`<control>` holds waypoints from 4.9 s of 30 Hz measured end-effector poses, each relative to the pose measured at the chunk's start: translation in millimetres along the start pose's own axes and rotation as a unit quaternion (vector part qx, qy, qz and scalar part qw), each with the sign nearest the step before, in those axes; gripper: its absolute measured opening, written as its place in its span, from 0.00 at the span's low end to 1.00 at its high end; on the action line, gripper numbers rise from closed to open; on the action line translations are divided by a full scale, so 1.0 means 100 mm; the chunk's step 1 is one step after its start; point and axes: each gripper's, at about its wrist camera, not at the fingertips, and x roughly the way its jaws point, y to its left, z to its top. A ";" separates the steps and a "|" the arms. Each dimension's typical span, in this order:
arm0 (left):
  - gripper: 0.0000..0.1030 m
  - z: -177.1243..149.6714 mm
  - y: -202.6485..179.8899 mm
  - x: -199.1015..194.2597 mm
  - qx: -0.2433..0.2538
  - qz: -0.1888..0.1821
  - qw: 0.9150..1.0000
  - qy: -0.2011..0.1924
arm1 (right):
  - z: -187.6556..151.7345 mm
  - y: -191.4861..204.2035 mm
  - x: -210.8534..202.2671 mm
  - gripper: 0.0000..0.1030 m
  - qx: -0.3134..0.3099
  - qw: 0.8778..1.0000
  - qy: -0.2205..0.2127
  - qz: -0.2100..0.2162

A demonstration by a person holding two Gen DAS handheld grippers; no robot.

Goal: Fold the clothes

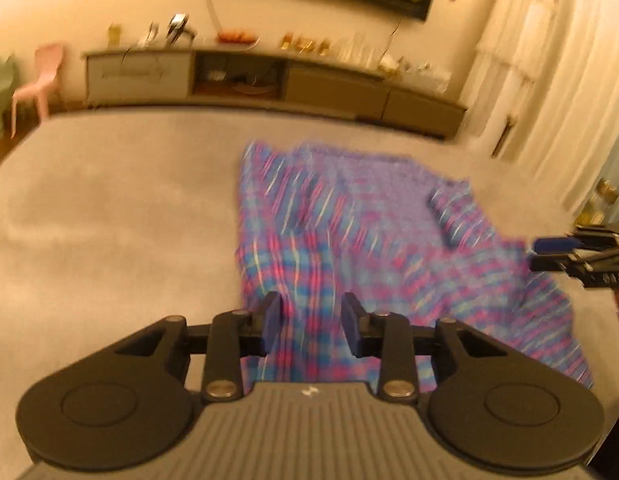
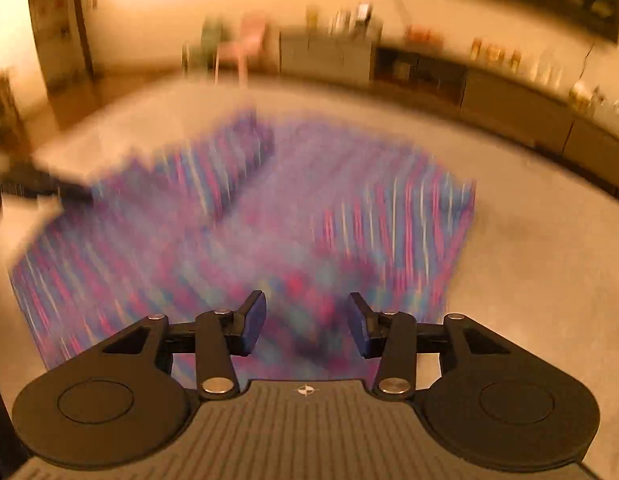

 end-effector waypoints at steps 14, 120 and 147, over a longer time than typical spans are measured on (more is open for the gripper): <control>0.49 0.33 0.45 0.38 0.028 -0.021 0.998 0.046 | 0.15 -0.13 0.72 0.50 -0.023 0.997 0.078 -0.015; 0.02 -0.76 -0.10 0.52 -0.084 -0.171 0.981 0.024 | -0.36 1.42 -0.12 0.11 -0.155 0.988 0.030 0.001; 0.32 -1.28 -1.06 0.10 0.409 -0.017 0.912 0.016 | -0.44 0.61 -0.23 0.13 -0.116 0.987 0.101 -0.045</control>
